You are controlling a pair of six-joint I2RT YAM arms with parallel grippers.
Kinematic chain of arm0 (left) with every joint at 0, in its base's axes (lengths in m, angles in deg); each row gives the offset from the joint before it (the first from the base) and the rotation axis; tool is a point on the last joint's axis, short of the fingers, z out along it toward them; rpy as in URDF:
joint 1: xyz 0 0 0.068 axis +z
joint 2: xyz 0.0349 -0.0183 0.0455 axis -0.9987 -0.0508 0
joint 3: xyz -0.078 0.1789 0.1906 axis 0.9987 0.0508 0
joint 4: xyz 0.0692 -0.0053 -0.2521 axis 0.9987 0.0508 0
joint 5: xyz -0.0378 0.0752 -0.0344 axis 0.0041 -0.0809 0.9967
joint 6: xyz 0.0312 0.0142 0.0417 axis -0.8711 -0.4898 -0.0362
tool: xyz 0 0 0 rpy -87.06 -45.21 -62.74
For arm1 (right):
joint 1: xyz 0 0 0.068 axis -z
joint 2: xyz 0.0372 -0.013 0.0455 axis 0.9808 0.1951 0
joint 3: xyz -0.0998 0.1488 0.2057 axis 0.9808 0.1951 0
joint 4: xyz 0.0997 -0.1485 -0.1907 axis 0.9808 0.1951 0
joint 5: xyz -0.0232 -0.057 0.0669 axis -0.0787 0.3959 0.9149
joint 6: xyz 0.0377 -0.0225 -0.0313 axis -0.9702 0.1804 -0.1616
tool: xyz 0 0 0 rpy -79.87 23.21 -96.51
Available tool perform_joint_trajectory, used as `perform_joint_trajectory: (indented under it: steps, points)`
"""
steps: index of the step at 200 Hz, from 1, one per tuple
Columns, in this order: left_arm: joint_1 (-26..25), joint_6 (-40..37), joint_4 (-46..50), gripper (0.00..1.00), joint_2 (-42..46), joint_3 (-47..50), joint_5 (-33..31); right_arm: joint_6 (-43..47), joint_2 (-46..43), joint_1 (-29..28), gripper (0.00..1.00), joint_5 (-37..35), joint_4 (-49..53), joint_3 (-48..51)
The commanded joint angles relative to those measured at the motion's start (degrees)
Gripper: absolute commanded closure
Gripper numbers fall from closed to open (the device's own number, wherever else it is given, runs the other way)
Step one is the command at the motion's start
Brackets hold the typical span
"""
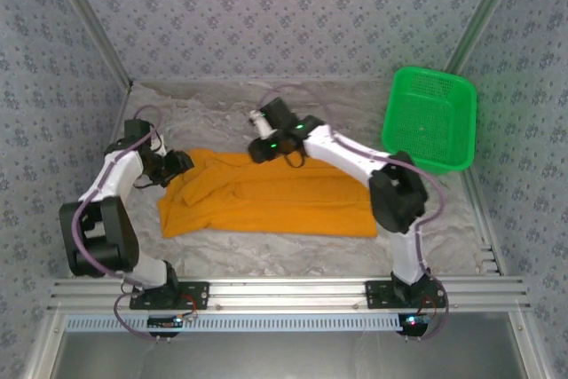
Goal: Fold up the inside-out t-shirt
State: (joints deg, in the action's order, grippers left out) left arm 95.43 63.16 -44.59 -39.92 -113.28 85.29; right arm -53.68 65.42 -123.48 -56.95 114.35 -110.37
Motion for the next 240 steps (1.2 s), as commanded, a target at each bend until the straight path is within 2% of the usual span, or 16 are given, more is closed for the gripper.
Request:
perform_joint_trajectory:
  steps: [1,34,67,85,118,136,144,158,171,191,219,230,240]
  points:
    - [2.4,5.0,2.8,0.49,-4.0,-4.1,0.8,5.2,7.9,-3.1,0.5,3.5,-3.2,-7.8]
    - [3.0,6.1,2.0,0.51,-9.8,-10.8,0.9,5.1,22.6,-4.4,0.49,8.6,-1.9,-25.8]
    - [2.8,5.3,4.2,0.51,-16.1,-15.7,-0.8,2.3,37.7,-4.7,0.49,12.2,8.0,-49.1]
    - [2.7,5.2,4.2,0.52,-20.1,-17.4,-0.4,1.2,41.0,-4.8,0.5,11.6,9.8,-53.7]
    - [2.6,5.8,3.8,0.57,-25.6,-18.4,-0.7,2.1,37.1,-4.6,0.52,13.3,7.3,-46.1]
    - [2.4,5.8,3.7,0.64,-26.8,-19.0,-1.2,2.6,35.7,-5.0,0.57,14.3,7.2,-43.8]
    - [2.4,5.4,3.8,0.64,-26.8,-19.1,-2.4,3.3,35.6,-5.2,0.65,15.2,8.5,-44.2]
    - [2.3,5.0,4.1,0.65,-26.6,-19.4,-5.4,4.8,34.7,-5.3,0.88,18.0,10.5,-43.9]
    - [2.3,5.2,4.1,0.65,-26.9,-19.7,-7.0,6.9,31.9,-5.7,0.99,19.9,11.7,-42.2]
    - [2.4,5.6,4.2,0.65,-28.0,-20.6,-6.5,11.9,23.5,-7.0,0.99,18.6,11.0,-32.6]
    - [2.6,5.0,4.7,0.65,-29.3,-21.3,-7.7,15.7,9.0,-8.5,0.99,18.2,0.8,-9.0]
    - [2.6,4.7,5.4,0.64,-29.5,-21.7,-7.5,16.5,4.7,-9.2,0.94,17.5,-2.1,-1.4]
    - [2.7,4.2,6.1,0.64,-29.5,-22.1,-7.5,16.9,2.0,-9.8,0.83,15.9,-4.0,4.4]
